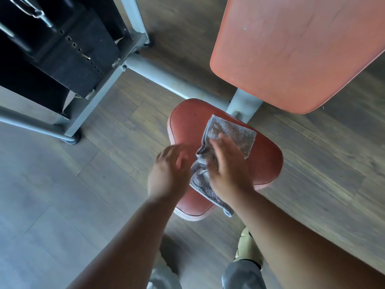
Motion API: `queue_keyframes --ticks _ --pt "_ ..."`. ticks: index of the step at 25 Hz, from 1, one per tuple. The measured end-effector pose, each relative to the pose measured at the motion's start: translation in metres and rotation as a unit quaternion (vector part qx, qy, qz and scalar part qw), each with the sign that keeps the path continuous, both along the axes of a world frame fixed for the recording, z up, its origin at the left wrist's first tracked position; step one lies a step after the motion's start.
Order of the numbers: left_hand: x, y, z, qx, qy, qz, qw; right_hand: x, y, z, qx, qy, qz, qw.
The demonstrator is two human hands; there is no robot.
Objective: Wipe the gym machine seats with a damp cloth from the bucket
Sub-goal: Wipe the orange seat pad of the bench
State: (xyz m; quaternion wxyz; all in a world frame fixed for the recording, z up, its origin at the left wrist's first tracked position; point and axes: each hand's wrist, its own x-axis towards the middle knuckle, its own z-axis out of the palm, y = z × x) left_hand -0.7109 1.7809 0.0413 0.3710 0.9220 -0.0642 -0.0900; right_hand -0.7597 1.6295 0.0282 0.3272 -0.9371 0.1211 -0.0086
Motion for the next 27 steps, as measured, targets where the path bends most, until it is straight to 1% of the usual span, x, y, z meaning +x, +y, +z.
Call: queue_keyframes --ticks 1,2,3,4,5,6,7,8,10,11,12,14,16,17,18,19,20,22,23,24,25,27 --pt "-0.016 0.016 -0.004 0.088 -0.008 -0.014 0.996 0.004 0.005 -0.009 -0.063 0.072 0.025 0.995" --pt "-0.032 0.026 -0.010 0.141 0.018 -0.037 0.989 0.013 0.005 -0.017 -0.102 0.127 0.017 0.986" --pt "-0.047 0.030 -0.016 0.152 0.051 -0.056 0.986 0.024 0.000 -0.024 -0.116 0.165 -0.010 0.979" --pt "-0.054 0.028 -0.019 0.128 0.080 -0.050 0.987 0.036 -0.004 -0.029 -0.117 0.193 -0.036 0.974" --pt "-0.056 0.025 -0.022 0.088 0.094 -0.024 0.991 0.047 -0.005 -0.032 -0.116 0.205 -0.049 0.971" --pt "-0.054 0.022 -0.025 0.059 0.091 0.005 0.994 0.055 -0.002 -0.033 -0.121 0.198 -0.044 0.972" --pt "-0.054 0.021 -0.028 0.048 0.082 0.025 0.995 0.056 0.005 -0.035 -0.133 0.169 -0.018 0.976" --pt "-0.054 0.021 -0.029 0.051 0.076 0.034 0.995 0.050 0.011 -0.034 -0.146 0.123 0.036 0.981" --pt "-0.056 0.024 -0.030 0.067 0.076 0.035 0.994 0.028 0.007 -0.035 -0.161 0.049 0.158 0.973" --pt "-0.057 0.024 -0.029 0.072 0.079 0.030 0.994 0.019 -0.006 -0.035 -0.164 0.031 0.198 0.966" --pt "-0.057 0.024 -0.028 0.075 0.083 0.028 0.993 0.019 -0.020 -0.036 -0.164 0.027 0.207 0.964" --pt "-0.055 0.023 -0.026 0.075 0.088 0.029 0.993 0.040 -0.033 -0.039 -0.166 0.051 0.148 0.974" --pt "-0.055 0.023 -0.027 0.082 0.090 0.029 0.992 0.081 -0.020 -0.043 -0.170 0.104 0.051 0.979" --pt "-0.056 0.023 -0.028 0.084 0.092 0.029 0.992 0.100 -0.009 -0.043 -0.163 0.126 0.028 0.978" --pt "-0.056 0.023 -0.029 0.085 0.093 0.030 0.992 0.114 0.001 -0.041 -0.157 0.132 0.033 0.978" --pt "-0.055 0.024 -0.030 0.088 0.093 0.031 0.991 0.122 0.009 -0.040 -0.153 0.114 0.070 0.979" --pt "-0.055 0.024 -0.030 0.092 0.092 0.031 0.991 0.121 0.014 -0.040 -0.150 0.083 0.136 0.976" --pt "-0.057 0.024 -0.031 0.096 0.088 0.025 0.991 0.110 0.010 -0.040 -0.134 0.061 0.284 0.948" --pt "-0.059 0.024 -0.031 0.094 0.086 0.020 0.992 0.110 0.002 -0.040 -0.132 0.066 0.322 0.935" --pt "-0.058 0.024 -0.031 0.092 0.083 0.018 0.992 0.119 -0.005 -0.042 -0.140 0.069 0.322 0.934" --pt "-0.058 0.025 -0.031 0.093 0.080 0.017 0.992 0.131 -0.010 -0.045 -0.152 0.074 0.289 0.942" --pt "-0.057 0.026 -0.033 0.106 0.074 0.010 0.991 0.155 -0.014 -0.049 -0.168 0.097 0.173 0.966"
